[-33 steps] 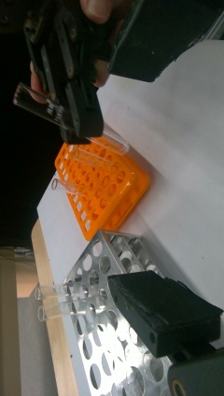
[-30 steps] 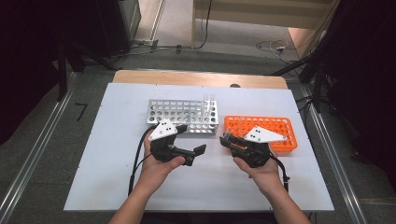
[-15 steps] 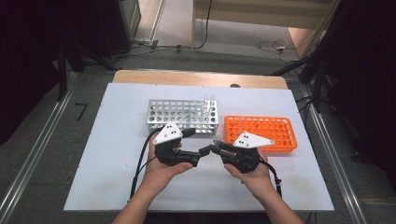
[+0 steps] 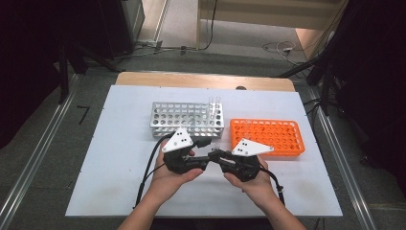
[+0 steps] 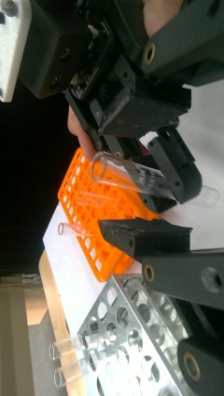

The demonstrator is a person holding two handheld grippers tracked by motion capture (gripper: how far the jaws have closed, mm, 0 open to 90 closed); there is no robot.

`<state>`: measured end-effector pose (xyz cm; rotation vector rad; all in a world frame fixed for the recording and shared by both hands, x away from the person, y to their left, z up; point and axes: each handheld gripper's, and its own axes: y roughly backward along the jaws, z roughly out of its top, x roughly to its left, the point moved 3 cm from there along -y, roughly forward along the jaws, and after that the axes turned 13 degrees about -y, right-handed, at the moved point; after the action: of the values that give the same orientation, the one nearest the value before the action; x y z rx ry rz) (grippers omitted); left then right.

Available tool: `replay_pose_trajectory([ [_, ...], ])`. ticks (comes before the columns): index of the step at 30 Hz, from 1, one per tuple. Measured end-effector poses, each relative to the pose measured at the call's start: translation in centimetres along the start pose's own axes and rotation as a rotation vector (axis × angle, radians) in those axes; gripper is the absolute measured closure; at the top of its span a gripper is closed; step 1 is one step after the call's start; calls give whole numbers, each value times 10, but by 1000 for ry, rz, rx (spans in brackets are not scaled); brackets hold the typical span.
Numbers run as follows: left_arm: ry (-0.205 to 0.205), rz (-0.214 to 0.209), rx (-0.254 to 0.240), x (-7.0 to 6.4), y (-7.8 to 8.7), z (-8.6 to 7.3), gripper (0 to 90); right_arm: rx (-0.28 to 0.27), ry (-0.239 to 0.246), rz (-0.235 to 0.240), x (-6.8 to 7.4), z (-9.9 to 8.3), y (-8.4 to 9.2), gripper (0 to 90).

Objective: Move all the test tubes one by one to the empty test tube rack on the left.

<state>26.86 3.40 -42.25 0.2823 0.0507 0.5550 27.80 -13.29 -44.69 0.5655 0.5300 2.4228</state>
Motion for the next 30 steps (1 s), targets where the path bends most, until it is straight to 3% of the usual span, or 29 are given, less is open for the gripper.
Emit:
replay_pose_trajectory([
  [17, -35, -12, 5, -4, -1, -1, 722, 13, 21, 31, 10, -2, -3, 741],
  [30, -56, 0, 11, -2, 1, -2, 760, 18, 11, 45, 10, -3, -4, 736],
])
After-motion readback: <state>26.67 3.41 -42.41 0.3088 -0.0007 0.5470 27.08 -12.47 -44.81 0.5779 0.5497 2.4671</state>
